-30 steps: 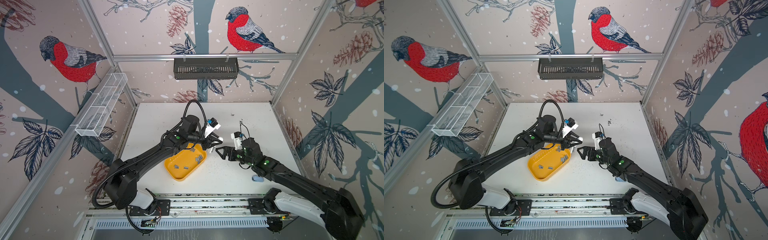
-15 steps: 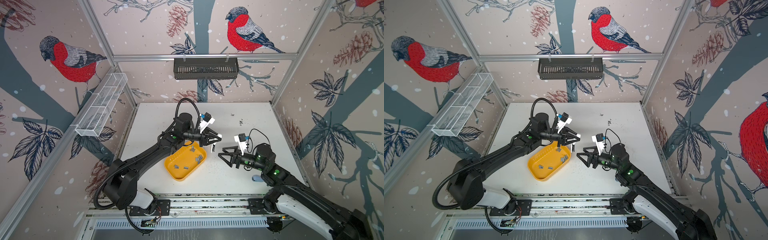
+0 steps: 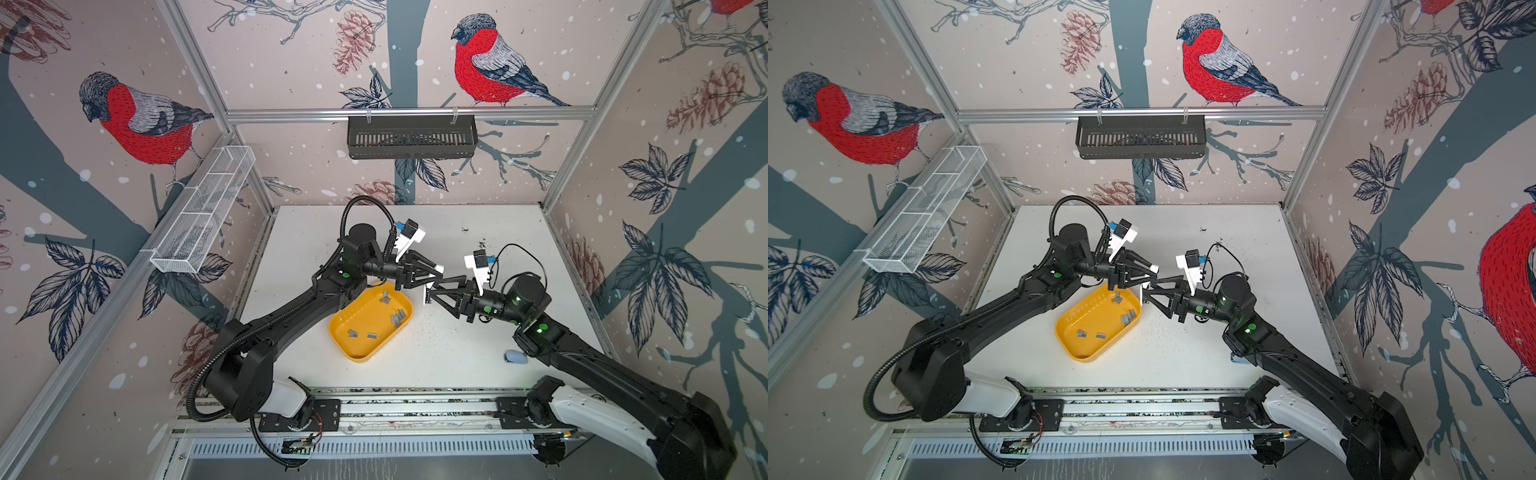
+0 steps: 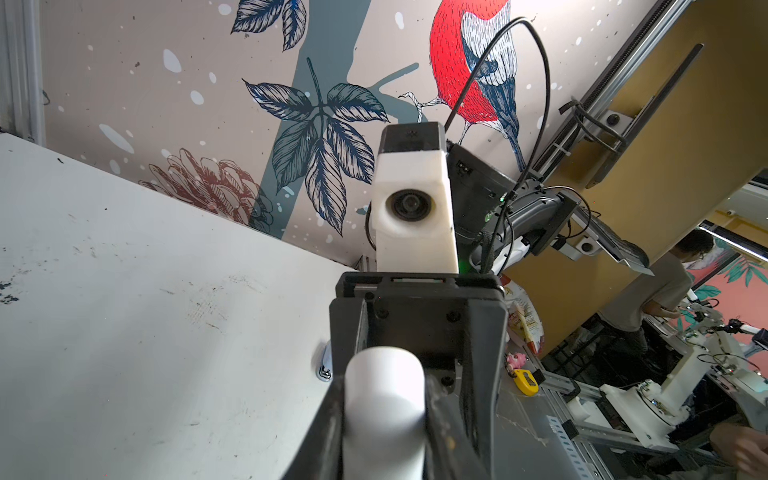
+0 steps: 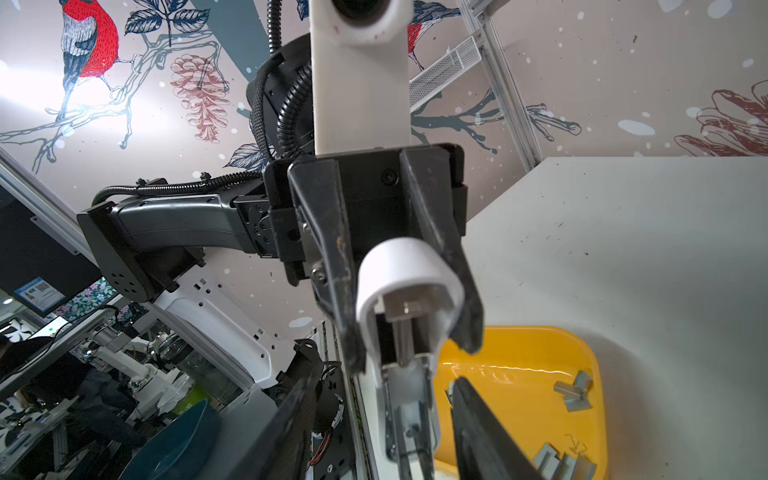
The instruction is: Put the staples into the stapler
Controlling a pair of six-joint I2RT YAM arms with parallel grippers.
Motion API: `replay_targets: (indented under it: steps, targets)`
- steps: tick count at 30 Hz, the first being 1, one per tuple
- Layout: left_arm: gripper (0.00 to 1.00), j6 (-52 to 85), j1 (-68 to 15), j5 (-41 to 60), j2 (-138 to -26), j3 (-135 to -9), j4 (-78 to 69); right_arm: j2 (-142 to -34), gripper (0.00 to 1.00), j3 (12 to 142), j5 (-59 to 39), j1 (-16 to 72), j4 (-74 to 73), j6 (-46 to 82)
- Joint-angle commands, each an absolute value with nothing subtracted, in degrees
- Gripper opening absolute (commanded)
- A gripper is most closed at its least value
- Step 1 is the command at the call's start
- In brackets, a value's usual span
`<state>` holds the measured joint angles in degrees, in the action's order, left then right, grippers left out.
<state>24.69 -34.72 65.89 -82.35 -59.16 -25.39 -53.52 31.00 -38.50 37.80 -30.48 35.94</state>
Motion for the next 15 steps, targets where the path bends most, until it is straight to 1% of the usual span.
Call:
replay_targets:
  steps: [1, 11, 15]
  targets:
    - [0.20, 26.52, -34.63, 67.67, -82.07, -59.95, -28.32, -54.02, 0.51, 31.88, -38.68, 37.88, -33.02, 35.51]
    - [0.19, 27.95, -34.63, 67.76, -82.97, -59.94, -29.40, -55.91, 0.43, 32.64, -37.36, 37.83, -34.57, 35.86]
    - [0.19, 28.13, -34.70, 67.85, -83.14, -59.90, -29.64, -57.18, 0.42, 32.96, -36.58, 37.92, -35.50, 36.04]
